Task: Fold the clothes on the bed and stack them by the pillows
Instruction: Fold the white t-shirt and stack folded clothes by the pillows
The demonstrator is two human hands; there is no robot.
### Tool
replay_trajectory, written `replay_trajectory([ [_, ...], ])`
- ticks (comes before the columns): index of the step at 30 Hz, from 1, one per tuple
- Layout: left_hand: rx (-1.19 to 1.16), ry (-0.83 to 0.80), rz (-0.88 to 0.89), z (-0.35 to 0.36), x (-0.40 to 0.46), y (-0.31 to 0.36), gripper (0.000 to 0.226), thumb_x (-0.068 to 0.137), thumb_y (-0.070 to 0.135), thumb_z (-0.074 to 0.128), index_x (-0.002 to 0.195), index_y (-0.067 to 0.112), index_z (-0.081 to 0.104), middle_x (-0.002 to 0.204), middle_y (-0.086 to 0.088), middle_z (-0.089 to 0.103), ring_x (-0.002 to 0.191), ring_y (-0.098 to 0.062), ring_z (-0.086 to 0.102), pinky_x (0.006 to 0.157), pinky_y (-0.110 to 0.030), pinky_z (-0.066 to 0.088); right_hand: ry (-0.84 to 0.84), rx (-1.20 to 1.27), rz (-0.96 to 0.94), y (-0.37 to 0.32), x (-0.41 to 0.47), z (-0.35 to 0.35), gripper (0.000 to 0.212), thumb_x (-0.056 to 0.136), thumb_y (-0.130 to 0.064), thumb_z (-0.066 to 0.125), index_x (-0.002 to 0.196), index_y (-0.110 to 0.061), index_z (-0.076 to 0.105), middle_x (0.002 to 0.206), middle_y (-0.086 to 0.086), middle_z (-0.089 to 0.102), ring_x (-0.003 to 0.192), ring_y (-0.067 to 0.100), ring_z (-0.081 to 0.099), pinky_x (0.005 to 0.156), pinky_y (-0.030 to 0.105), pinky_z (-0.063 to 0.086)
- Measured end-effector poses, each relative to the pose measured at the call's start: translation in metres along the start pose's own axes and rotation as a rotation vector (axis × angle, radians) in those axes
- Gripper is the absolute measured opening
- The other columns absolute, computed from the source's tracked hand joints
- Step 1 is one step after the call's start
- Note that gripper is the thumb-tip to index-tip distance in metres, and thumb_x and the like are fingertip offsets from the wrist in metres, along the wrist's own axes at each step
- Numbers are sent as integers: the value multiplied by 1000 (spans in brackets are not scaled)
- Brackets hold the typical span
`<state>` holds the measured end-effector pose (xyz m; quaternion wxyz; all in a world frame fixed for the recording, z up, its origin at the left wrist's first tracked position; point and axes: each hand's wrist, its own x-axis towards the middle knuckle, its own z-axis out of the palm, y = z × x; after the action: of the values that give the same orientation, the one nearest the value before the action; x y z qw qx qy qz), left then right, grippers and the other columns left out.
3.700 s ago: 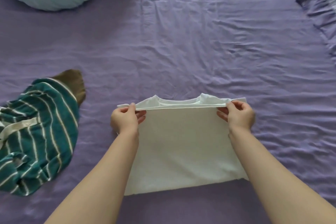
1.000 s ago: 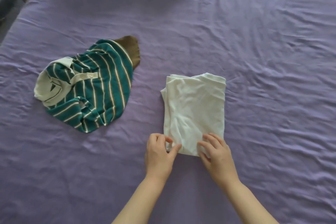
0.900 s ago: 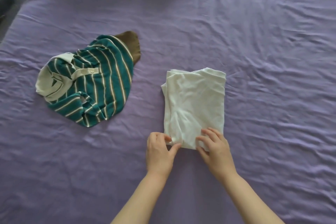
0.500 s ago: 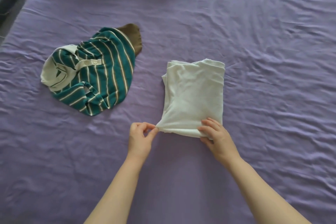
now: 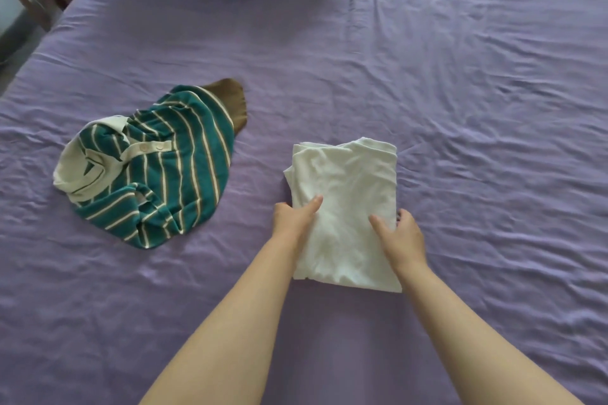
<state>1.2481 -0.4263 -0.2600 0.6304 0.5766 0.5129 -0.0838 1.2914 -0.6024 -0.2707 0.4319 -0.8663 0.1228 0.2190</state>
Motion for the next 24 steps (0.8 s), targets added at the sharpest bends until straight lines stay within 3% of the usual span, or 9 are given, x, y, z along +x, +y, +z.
replay_trajectory([
  [4, -96, -116, 7, 6, 0, 6, 46, 79, 34, 74, 112, 3, 61, 103, -11, 70, 90, -29, 69, 87, -47, 54, -139, 289, 161, -12, 10, -8, 21, 80, -25, 70, 90, -8, 65, 95, 11, 71, 84, 28, 68, 78, 46, 56],
  [6, -89, -162, 33, 2, -7, 6, 30, 83, 29, 71, 104, 10, 64, 102, -9, 71, 91, -28, 69, 87, -47, 55, -191, 449, 187, -15, 6, -15, 15, 79, -17, 70, 92, -10, 65, 94, 11, 71, 80, 28, 69, 70, 42, 58],
  [9, -136, -202, 83, -2, -24, 7, 16, 86, 28, 69, 97, 17, 65, 99, -7, 73, 87, -25, 71, 79, -42, 57, -214, 567, 125, -17, -5, -34, 25, 79, -15, 69, 104, -18, 65, 94, 2, 72, 80, 23, 71, 64, 36, 58],
  [13, -172, -252, 137, 5, -59, 18, 20, 86, 31, 68, 97, 14, 68, 94, -6, 74, 85, -25, 71, 77, -42, 58, -266, 692, 49, -18, -20, -76, 41, 82, -15, 68, 118, -32, 60, 108, -4, 70, 93, 23, 69, 73, 39, 57],
  [16, -184, -341, 182, 23, -90, 34, 24, 87, 30, 66, 104, 13, 67, 99, -9, 73, 87, -26, 70, 75, -41, 59, -318, 771, 24, -17, -31, -119, 41, 84, -16, 66, 122, -30, 58, 116, 4, 67, 99, 30, 67, 73, 40, 55],
  [24, -119, -684, 252, 125, -185, 67, 24, 93, 19, 57, 117, 21, 61, 107, -6, 72, 93, -23, 70, 74, -35, 58, -211, 886, -44, 16, -59, -276, 46, 75, -22, 71, 119, -32, 61, 114, 7, 68, 93, 27, 68, 67, 37, 55],
])
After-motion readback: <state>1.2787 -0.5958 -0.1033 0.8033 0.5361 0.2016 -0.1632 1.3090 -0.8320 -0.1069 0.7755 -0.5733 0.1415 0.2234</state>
